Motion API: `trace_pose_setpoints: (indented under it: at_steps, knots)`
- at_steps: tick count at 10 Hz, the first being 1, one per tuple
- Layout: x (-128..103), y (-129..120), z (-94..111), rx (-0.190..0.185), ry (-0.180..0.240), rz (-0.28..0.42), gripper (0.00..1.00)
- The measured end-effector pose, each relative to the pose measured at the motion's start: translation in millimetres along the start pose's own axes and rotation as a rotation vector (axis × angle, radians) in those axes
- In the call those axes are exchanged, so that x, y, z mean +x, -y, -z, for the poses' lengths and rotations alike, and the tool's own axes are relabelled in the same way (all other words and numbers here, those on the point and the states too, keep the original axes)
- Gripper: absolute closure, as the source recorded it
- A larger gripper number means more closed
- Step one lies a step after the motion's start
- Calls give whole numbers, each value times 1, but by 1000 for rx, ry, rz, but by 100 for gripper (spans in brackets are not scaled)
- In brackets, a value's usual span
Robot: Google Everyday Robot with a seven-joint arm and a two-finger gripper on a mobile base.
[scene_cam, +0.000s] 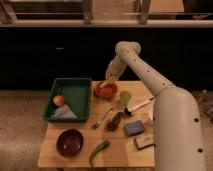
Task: Place banana in red bowl
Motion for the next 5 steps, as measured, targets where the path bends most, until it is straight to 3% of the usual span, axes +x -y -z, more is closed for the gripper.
trace_pose_setpoints:
  at_steps: [5]
  knots:
    - [-3,2,-18,-54,32,79,99]
